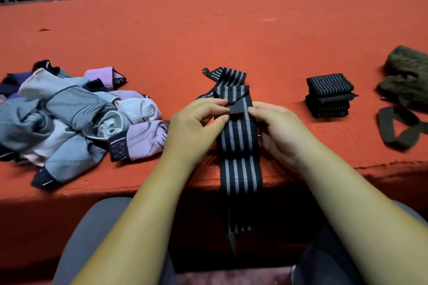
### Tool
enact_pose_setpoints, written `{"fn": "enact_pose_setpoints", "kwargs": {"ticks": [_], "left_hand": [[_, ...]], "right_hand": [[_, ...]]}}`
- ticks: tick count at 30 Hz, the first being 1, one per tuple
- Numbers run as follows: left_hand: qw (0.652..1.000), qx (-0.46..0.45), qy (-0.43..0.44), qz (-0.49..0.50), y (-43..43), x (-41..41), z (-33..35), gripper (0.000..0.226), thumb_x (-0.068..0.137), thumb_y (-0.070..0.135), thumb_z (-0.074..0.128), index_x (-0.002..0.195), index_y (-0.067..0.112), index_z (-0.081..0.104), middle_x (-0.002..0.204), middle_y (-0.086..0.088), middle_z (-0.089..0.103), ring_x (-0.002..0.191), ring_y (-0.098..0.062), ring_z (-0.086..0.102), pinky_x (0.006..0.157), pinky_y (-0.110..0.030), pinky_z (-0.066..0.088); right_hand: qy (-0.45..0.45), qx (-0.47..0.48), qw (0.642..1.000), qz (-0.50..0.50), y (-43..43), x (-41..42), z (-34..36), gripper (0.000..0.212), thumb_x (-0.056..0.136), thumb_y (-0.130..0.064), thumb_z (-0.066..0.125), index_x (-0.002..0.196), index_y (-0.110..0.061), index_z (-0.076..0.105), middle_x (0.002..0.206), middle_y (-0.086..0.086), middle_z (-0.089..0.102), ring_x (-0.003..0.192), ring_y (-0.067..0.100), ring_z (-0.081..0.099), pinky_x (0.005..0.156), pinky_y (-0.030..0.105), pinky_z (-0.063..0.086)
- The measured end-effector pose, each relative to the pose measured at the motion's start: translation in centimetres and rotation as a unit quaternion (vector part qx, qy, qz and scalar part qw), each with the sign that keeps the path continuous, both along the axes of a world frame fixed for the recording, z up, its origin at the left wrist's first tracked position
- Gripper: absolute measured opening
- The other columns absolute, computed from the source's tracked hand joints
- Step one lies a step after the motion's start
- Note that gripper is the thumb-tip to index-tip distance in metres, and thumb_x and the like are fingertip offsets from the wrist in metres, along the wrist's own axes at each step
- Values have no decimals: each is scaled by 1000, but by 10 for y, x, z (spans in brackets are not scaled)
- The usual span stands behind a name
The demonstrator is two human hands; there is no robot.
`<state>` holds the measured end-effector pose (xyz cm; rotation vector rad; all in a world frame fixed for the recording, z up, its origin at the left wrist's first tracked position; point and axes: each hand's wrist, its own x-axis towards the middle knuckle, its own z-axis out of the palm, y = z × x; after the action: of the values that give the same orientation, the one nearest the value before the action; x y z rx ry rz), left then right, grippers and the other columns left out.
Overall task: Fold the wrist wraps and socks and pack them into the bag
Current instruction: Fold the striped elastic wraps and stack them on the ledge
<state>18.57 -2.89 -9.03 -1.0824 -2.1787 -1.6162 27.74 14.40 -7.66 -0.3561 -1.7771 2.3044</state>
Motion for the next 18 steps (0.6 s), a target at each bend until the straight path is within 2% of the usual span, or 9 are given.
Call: {"fn": "enact_pose_setpoints", "kwargs": {"ticks": [2, 3, 6, 9, 11, 13, 14, 15, 18], "left_hand": [[1000, -3, 2, -5, -2, 3, -1, 16, 92, 8, 79, 105, 16, 83, 124, 8, 75, 123, -13, 68, 101, -43, 57], [1000, -5, 4, -12, -4, 4, -1, 17, 92, 9, 79, 107, 17, 83, 125, 9, 75, 124, -14, 68, 101, -44, 57], [999, -1, 17, -28, -7, 8, 0, 18, 96, 10, 76, 112, 16, 83, 129, 10, 73, 127, -14, 66, 106, -43, 54], [999, 19, 25, 19, -6, 11, 0, 23, 95, 11, 76, 117, 17, 78, 129, 6, 69, 125, -11, 65, 105, -31, 53], [992, 60, -100, 45, -3, 9, -2, 35, 90, 19, 81, 123, 21, 70, 127, 2, 68, 116, -8, 68, 96, -26, 56], [945, 126, -302, -13, 0, 9, 0, 51, 86, 25, 84, 132, 16, 63, 126, -4, 73, 112, -14, 73, 93, -31, 59], [915, 150, -370, -56, 1, 9, 0, 51, 89, 21, 82, 135, 11, 62, 124, -7, 76, 111, -18, 74, 90, -32, 60], [898, 156, -401, -90, 1, 9, 2, 43, 94, 15, 78, 134, 7, 64, 121, -8, 78, 109, -20, 75, 88, -32, 60], [902, 146, -388, -123, 0, 10, 8, 23, 98, 4, 70, 119, 10, 74, 111, -8, 80, 100, -19, 76, 88, -33, 61]], "right_hand": [[6, 0, 1000, 7, -1, 1, -1, 32, 110, -26, 55, 122, -6, 76, 120, 23, 76, 118, 41, 71, 105, 58, 53], [10, 6, 1000, 14, -2, 2, -2, 33, 108, -30, 58, 124, -6, 75, 121, 24, 76, 116, 42, 72, 99, 54, 57], [34, 8, 999, 16, -3, 4, -2, 26, 105, -13, 63, 128, -4, 72, 119, 23, 76, 104, 33, 75, 80, 37, 64], [53, 29, 998, 12, -1, 4, -4, 25, 104, -5, 61, 128, -5, 70, 116, 18, 78, 102, 29, 76, 78, 34, 64], [63, 47, 997, 9, -2, 5, -3, 26, 105, -2, 59, 130, -4, 68, 117, 15, 79, 103, 26, 77, 79, 30, 62], [76, 57, 995, 6, -2, 6, -2, 28, 106, 1, 57, 131, -4, 66, 119, 14, 79, 108, 27, 77, 88, 35, 63], [80, 61, 995, 6, -2, 6, -2, 29, 106, 1, 56, 132, -5, 66, 120, 14, 78, 111, 29, 76, 95, 40, 62], [81, 71, 994, 3, -2, 5, -2, 29, 106, 1, 56, 133, -6, 65, 120, 15, 78, 113, 32, 75, 101, 45, 59], [57, 126, 990, -2, 0, 3, -5, 26, 108, -10, 59, 132, -16, 67, 116, 12, 79, 112, 38, 75, 103, 59, 56]]}}
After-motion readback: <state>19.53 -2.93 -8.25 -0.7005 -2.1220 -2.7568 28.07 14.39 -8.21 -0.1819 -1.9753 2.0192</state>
